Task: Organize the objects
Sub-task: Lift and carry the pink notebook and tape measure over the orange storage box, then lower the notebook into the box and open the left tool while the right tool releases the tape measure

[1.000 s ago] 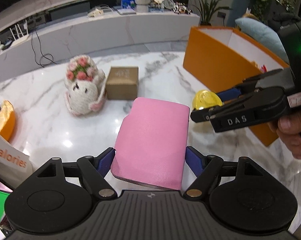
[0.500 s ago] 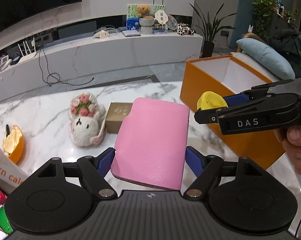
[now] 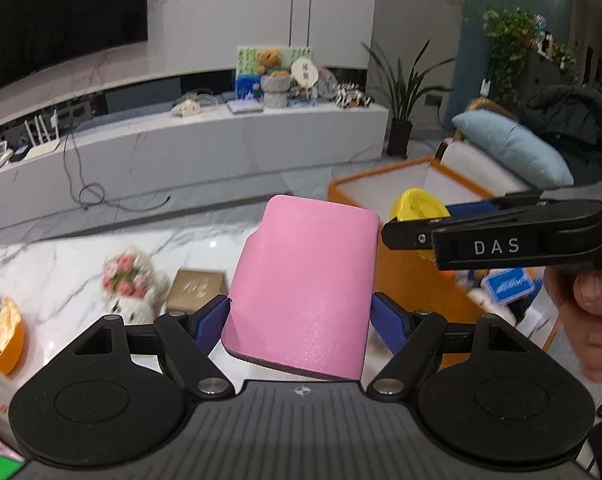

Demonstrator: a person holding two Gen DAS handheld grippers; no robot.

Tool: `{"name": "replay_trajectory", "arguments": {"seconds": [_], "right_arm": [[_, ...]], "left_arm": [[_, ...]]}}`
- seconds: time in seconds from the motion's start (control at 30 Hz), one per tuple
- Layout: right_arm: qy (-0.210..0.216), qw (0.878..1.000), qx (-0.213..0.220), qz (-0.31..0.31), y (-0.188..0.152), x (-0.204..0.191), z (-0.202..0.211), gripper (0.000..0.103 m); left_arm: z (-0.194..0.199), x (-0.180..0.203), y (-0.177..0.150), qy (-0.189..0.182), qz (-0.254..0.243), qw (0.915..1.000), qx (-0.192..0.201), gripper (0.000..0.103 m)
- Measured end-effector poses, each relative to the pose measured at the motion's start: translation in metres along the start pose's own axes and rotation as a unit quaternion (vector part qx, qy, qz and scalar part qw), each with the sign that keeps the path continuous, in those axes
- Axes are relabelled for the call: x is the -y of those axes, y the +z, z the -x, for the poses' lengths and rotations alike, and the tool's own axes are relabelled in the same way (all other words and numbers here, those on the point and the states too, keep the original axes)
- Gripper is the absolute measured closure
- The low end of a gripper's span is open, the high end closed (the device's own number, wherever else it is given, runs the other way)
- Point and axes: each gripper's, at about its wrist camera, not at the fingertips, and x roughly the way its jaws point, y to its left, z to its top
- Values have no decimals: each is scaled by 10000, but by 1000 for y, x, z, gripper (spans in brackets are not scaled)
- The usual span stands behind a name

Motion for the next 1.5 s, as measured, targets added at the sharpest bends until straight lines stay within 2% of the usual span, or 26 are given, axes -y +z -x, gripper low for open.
{"name": "replay_trajectory", "arguments": {"seconds": [0.33,0.6,0.77,0.93,1.17,1.33,1.5], "right_arm": [[-281,9987,216,-372,2,43,19,40],[-502,9969,231,-557,-1,76,28,40],[-699,9937,217,-855,-3,106,31,40],[-878,9889,123,-1192,-6,134,28,40],[-1236,9856,-20,-1153,-8,151,18,40],[-1226,9839,-229,-1281,-5,165,3,40],[-1248,9836,-431,-1231,-9,163,-14,40]], "left_arm": [[-17,45,19,-243,-187,9987,403,14],[-36,70,23,-351,-317,9977,484,14],[-49,97,25,-391,-648,9956,555,14],[-66,122,23,-433,-1093,9922,421,14],[-88,145,17,-271,-1641,9859,167,14],[-109,160,13,-205,-2127,9769,-73,14],[-127,163,14,-180,-2326,9721,-228,14]]}}
